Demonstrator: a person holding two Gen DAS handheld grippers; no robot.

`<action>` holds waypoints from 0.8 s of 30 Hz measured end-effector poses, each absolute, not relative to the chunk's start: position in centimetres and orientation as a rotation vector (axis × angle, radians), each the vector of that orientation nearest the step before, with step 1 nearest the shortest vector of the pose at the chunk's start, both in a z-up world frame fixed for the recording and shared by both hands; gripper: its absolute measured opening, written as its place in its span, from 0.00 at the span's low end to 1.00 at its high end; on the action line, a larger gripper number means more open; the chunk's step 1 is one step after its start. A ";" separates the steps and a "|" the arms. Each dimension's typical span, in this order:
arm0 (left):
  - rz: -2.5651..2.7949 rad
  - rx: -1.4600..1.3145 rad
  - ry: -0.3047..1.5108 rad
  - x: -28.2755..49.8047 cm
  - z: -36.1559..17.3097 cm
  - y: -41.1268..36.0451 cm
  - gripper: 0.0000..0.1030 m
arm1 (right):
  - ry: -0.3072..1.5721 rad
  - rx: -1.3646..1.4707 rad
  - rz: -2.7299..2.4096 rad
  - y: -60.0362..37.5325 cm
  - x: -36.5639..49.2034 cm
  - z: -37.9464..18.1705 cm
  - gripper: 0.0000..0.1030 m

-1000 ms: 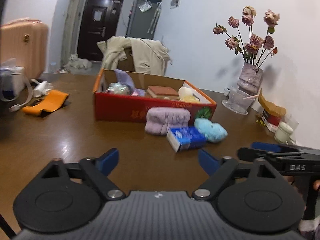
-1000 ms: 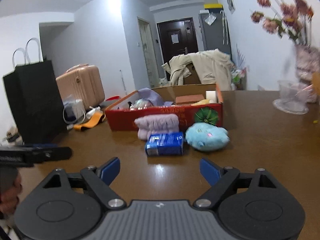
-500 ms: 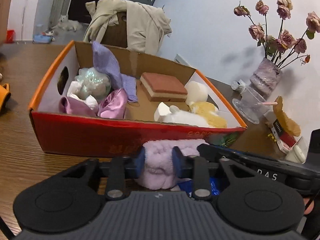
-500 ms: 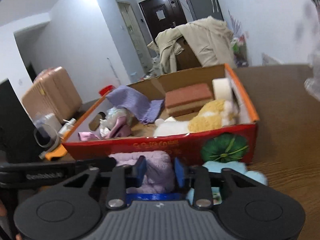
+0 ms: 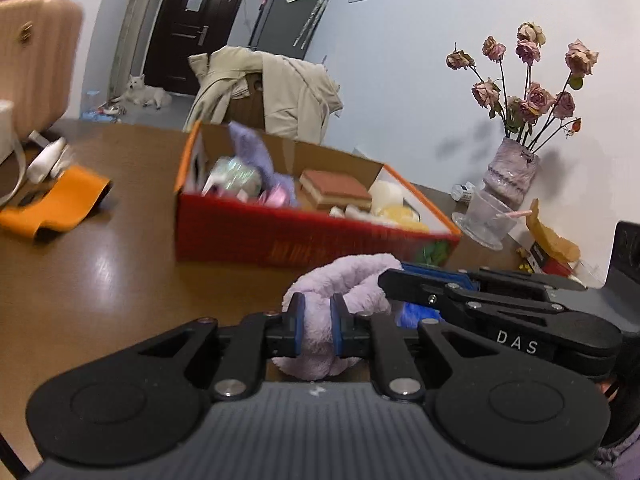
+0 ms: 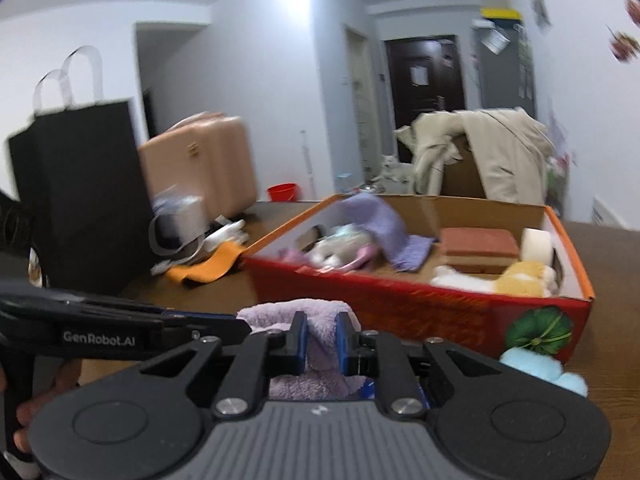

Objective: Organize soft objects

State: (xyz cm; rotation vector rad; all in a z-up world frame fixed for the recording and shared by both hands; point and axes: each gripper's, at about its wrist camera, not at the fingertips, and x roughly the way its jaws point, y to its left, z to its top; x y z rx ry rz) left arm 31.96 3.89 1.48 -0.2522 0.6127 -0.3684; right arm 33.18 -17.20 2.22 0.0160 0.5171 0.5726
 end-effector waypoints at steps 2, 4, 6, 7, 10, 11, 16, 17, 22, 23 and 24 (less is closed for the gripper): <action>-0.364 -0.264 0.633 30.2 0.7 4.4 0.13 | 0.534 -0.009 0.581 -16.5 31.4 1.9 0.14; -0.367 -0.270 0.645 28.4 0.0 4.7 0.14 | 0.559 -0.017 0.584 -16.4 29.3 1.3 0.14; -0.375 -0.259 0.627 26.4 -0.2 4.9 0.14 | 0.577 -0.014 0.574 -16.5 27.1 0.8 0.14; -0.384 -0.248 0.617 25.3 -0.2 5.0 0.14 | 0.583 -0.011 0.572 -16.7 26.2 0.5 0.14; -0.412 -0.245 0.602 22.0 -0.5 5.1 0.15 | 0.613 0.020 0.572 -17.6 22.8 -0.2 0.14; -0.423 -0.239 0.602 21.2 -0.5 4.9 0.15 | 0.623 0.025 0.570 -17.8 21.9 -0.4 0.14; -0.430 -0.151 0.597 17.7 -1.0 3.7 0.16 | 0.680 0.036 0.574 -18.4 18.8 -1.1 0.17; -0.436 -0.146 0.607 17.2 -1.2 3.8 0.18 | 0.684 0.036 0.571 -18.7 18.3 -1.0 0.17; -0.492 -0.207 0.572 14.8 -0.4 5.0 0.47 | 0.649 0.086 0.567 -20.6 16.5 0.3 0.25; -0.499 -0.231 0.560 14.7 -0.1 5.2 0.50 | 0.638 0.113 0.570 -20.8 16.5 0.5 0.29; -0.495 -0.255 0.560 14.9 0.0 5.3 0.59 | 0.633 0.134 0.569 -20.8 16.6 0.6 0.33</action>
